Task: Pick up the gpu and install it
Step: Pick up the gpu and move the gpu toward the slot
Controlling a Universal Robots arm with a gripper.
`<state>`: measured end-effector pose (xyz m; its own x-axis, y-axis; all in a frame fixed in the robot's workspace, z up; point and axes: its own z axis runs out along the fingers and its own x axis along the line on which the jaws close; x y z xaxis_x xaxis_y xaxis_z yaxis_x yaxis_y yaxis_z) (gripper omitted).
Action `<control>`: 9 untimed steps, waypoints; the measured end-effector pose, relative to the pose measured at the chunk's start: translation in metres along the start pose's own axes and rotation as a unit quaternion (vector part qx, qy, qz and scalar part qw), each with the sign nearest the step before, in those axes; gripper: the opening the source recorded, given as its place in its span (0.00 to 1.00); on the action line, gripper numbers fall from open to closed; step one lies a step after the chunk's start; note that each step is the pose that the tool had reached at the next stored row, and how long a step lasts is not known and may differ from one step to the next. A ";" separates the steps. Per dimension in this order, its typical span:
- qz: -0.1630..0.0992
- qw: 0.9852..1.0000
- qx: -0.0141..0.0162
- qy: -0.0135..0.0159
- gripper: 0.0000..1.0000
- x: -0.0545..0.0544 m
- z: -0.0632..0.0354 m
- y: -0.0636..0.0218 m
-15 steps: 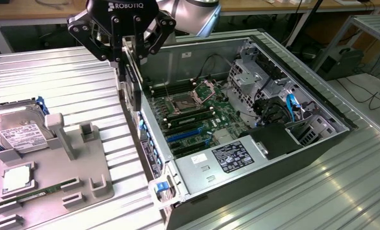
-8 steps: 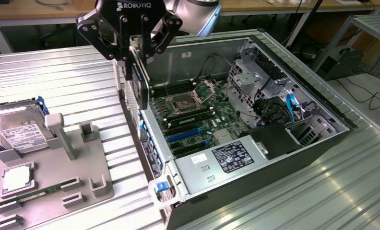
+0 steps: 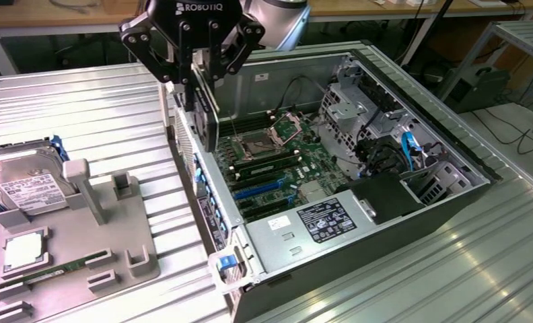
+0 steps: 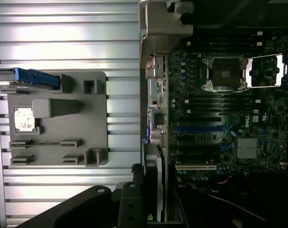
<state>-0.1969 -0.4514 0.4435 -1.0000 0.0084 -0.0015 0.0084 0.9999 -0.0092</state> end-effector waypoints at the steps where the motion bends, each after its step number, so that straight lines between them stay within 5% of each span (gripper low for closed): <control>1: 0.000 1.000 0.000 0.000 0.28 -0.002 0.0000 0.0000; 9: 0.000 1.000 0.000 0.000 0.28 -0.013 0.0000 0.0001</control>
<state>-0.1836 -0.4514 0.4435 -1.0000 0.0085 -0.0015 0.0085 0.9999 -0.0092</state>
